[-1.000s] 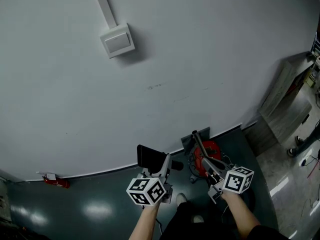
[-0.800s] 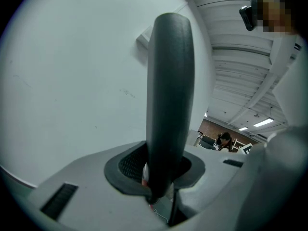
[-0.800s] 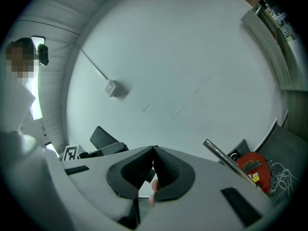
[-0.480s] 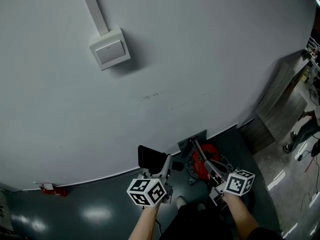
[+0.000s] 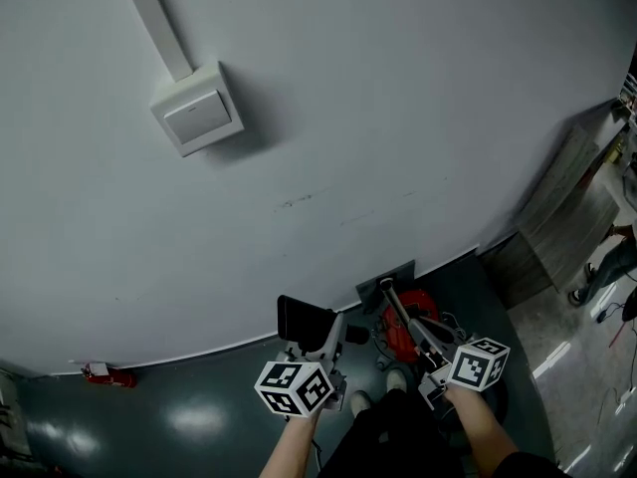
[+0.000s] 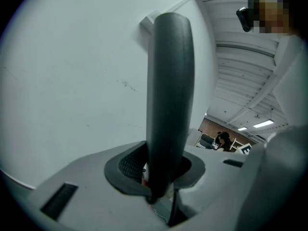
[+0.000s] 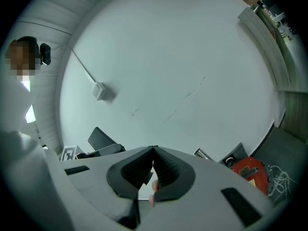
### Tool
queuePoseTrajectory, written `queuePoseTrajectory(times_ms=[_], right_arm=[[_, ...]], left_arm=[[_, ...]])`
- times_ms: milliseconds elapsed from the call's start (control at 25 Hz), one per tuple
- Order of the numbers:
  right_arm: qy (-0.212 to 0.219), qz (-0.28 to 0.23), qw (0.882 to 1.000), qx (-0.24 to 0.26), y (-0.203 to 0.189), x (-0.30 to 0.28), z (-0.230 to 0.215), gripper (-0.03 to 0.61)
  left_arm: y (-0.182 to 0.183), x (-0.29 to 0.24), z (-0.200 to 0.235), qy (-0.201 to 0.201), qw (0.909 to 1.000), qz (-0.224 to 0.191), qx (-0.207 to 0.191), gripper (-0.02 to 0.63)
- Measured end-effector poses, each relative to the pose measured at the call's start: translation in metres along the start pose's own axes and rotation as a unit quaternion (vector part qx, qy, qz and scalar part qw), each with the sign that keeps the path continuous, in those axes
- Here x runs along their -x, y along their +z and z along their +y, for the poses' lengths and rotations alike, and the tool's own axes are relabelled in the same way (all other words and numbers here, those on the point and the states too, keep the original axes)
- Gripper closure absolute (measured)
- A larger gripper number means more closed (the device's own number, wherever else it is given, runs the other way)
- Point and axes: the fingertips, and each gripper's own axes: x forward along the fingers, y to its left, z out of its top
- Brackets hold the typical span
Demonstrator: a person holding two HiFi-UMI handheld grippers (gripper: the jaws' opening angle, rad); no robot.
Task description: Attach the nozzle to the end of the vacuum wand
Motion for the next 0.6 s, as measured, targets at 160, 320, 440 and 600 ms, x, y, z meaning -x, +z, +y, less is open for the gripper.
queuePoseTrajectory(times_ms=[160, 320, 440, 600], right_arm=[[-0.01, 0.014, 0.999, 0.028, 0.003, -0.01, -0.016, 0.561], [-0.029, 0.034, 0.997, 0.068, -0.003, -0.019, -0.037, 0.56], [-0.036, 0.048, 0.994, 0.089, -0.007, -0.027, -0.053, 0.559], [-0.039, 0.062, 0.99, 0.119, -0.011, -0.041, -0.072, 0.558]], left_arm=[[0.002, -0.012, 0.001, -0.001, 0.9999, -0.017, 0.001, 0.523], [0.001, -0.026, 0.001, 0.001, 0.9998, -0.018, -0.007, 0.523], [0.001, -0.039, 0.004, 0.003, 0.9997, -0.02, -0.012, 0.523], [-0.001, -0.055, 0.009, 0.008, 0.9996, -0.022, -0.014, 0.523]])
